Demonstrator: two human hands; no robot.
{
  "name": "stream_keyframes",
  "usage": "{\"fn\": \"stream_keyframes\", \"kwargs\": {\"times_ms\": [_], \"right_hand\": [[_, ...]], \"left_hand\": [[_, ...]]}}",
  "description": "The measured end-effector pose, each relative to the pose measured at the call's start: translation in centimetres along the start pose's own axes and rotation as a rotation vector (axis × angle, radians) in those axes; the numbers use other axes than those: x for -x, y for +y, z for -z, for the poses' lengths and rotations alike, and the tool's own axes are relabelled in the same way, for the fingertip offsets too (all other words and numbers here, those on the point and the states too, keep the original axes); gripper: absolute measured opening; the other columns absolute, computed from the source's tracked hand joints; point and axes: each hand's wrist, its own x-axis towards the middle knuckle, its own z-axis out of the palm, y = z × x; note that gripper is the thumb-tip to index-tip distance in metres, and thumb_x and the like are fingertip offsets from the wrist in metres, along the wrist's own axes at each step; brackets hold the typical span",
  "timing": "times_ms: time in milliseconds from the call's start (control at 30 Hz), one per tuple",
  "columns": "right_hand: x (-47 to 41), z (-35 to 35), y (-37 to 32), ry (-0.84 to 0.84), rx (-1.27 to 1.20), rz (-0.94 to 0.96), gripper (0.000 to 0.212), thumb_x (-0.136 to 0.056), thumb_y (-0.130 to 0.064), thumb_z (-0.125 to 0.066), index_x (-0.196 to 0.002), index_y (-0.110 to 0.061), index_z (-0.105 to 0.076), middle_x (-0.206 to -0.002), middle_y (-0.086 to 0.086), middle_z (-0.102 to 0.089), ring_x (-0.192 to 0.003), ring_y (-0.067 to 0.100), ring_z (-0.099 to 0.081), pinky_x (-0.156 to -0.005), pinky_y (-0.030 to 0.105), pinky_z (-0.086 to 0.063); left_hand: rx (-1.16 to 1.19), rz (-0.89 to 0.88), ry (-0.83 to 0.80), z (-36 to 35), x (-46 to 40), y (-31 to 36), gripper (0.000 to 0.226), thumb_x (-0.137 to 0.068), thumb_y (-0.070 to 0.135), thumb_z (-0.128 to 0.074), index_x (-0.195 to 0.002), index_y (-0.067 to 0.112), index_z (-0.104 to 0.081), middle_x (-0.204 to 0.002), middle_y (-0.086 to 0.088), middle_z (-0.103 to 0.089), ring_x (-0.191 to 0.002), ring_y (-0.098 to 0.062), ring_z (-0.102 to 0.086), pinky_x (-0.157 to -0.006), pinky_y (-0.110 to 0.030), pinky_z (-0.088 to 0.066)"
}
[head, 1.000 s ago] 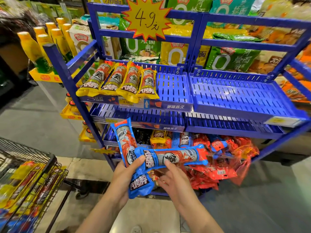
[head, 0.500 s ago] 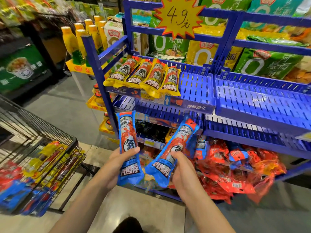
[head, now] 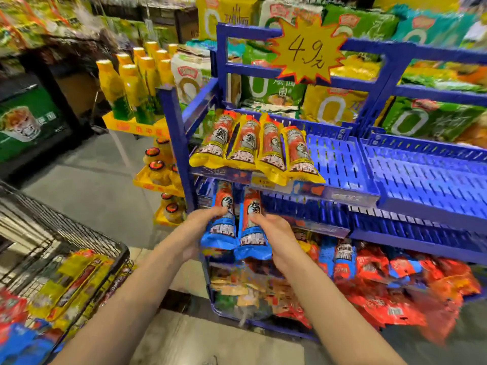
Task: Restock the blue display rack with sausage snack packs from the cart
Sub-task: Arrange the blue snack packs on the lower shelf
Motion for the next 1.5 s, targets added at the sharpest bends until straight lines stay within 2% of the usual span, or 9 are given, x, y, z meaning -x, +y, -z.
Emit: {"fn": "stream_keyframes", "kwargs": {"times_ms": [100, 267, 433, 567, 667, 800, 1067, 1300, 1500], "right_hand": [[-1.1, -1.8, -0.9, 0.072, -0.046, -0.022, 0.045, -0.084, -0.029, -0.07, -0.11, 0.004, -0.057, -0.095, 0.018, -0.07, -0.074, 0.027, -0.069, -0.054, 0.029, -0.055], [-1.6, -2.9, -1.8, 0.14, -0.111, -0.047, 0.025, -0.087, -0.034, -0.066, -0.089, -0.013, -0.053, -0.079, 0.005, -0.064, -0.075, 0.021, -0.064, -0.073, 0.037, -0.05], [-1.0, -2.3, -0.5, 0.108, -0.19, -0.057, 0.039, -0.087, -0.034, -0.064, -0.118, -0.012, -0.054, -0.11, 0.009, -0.062, -0.094, 0.019, -0.064, -0.07, 0.034, -0.056], [-0.1, -1.9, 1.1, 0.185, 0.034, 0.133, 0.042, -0.085, -0.025, -0.069, -0.123, -0.017, -0.051, -0.119, 0.004, -0.059, -0.095, 0.014, -0.066, -0.075, 0.028, -0.057], [-0.4, -2.5, 1.0, 0.274, 0.31, 0.264, 0.05, -0.084, -0.031, -0.07, -0.128, -0.014, -0.052, -0.116, 0.001, -0.062, -0.095, 0.009, -0.062, -0.076, 0.022, -0.052], [-2.1, -3.5, 0.7, 0.394, 0.711, 0.348, 0.063, -0.084, -0.048, -0.064, -0.131, -0.008, -0.053, -0.13, 0.007, -0.054, -0.122, 0.022, -0.047, -0.1, 0.039, -0.043], [-3.7, -4.6, 0.0, 0.387, 0.691, 0.322, 0.052, -0.085, -0.049, -0.063, -0.11, -0.003, -0.059, -0.093, 0.008, -0.062, -0.09, 0.029, -0.059, -0.084, 0.046, -0.047], [-4.2, -4.6, 0.0, 0.355, 0.685, 0.339, 0.053, -0.085, -0.047, -0.064, -0.128, -0.016, -0.056, -0.113, 0.006, -0.066, -0.109, 0.026, -0.057, -0.104, 0.048, -0.036], [-4.7, -4.3, 0.1, 0.347, 0.714, 0.343, 0.058, -0.086, -0.045, -0.062, -0.134, -0.015, -0.05, -0.106, 0.01, -0.068, -0.105, 0.029, -0.059, -0.104, 0.048, -0.037]], "left_hand": [[0.009, -0.017, 0.037, 0.7, -1.2, 0.9, 0.035, -0.083, 0.028, -0.068, -0.105, 0.001, -0.067, -0.094, -0.017, -0.073, -0.076, -0.028, -0.07, -0.075, -0.042, -0.056], [0.0, -0.035, 0.089, 1.3, -2.5, 1.9, 0.034, -0.084, 0.036, -0.065, -0.094, 0.004, -0.068, -0.076, -0.01, -0.074, -0.066, -0.021, -0.069, -0.076, -0.04, -0.054], [0.091, 0.031, -0.014, 2.7, -1.8, 1.9, 0.028, -0.084, 0.041, -0.062, -0.094, 0.014, -0.065, -0.082, -0.009, -0.071, -0.076, -0.022, -0.066, -0.065, -0.035, -0.052], [0.05, -0.034, -0.007, 3.8, -0.5, 0.9, 0.034, -0.078, 0.029, -0.072, -0.102, 0.008, -0.061, -0.097, -0.011, -0.068, -0.073, -0.018, -0.068, -0.053, -0.024, -0.053], [-0.001, -0.182, 0.186, 3.6, -0.9, 0.4, 0.046, -0.075, 0.029, -0.076, -0.11, 0.005, -0.057, -0.098, -0.008, -0.067, -0.073, -0.012, -0.067, -0.053, -0.022, -0.053], [-0.057, -0.349, 0.334, 2.6, -1.9, 0.1, 0.031, -0.081, 0.028, -0.072, -0.103, 0.008, -0.06, -0.098, -0.009, -0.067, -0.064, -0.01, -0.064, -0.048, -0.016, -0.049], [0.025, -0.343, 0.31, 2.1, -2.5, -0.6, 0.031, -0.084, 0.027, -0.069, -0.111, 0.017, -0.061, -0.102, -0.005, -0.067, -0.092, -0.016, -0.066, -0.066, -0.019, -0.05], [0.054, -0.366, 0.479, 1.5, -4.2, -0.8, 0.024, -0.078, 0.031, -0.074, -0.093, 0.014, -0.066, -0.091, -0.006, -0.069, -0.087, -0.023, -0.066, -0.078, -0.036, -0.054], [0.069, -0.354, 0.545, 0.9, -5.0, -0.9, 0.034, -0.076, 0.035, -0.076, -0.095, 0.01, -0.063, -0.085, -0.011, -0.067, -0.07, -0.02, -0.056, -0.065, -0.034, -0.047]]}}
